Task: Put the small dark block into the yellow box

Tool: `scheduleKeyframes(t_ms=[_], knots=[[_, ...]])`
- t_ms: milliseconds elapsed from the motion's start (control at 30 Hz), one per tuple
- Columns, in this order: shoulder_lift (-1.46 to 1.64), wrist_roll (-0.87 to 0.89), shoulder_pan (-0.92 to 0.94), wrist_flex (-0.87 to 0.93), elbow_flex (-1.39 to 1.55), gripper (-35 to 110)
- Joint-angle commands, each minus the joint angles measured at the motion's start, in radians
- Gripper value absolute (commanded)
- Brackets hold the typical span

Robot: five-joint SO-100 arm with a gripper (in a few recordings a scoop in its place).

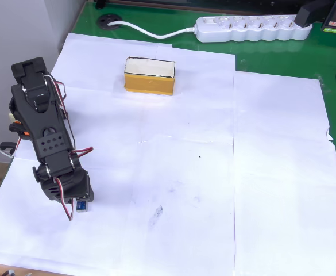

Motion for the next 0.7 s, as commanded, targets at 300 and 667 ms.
scheduleKeyframes(t_ms=[300,667], knots=[[0.104,-0.130,-0.009,-0.173,-0.017,14],[-0.009,-0.115,-0.015,-0.061,-0.055,14]])
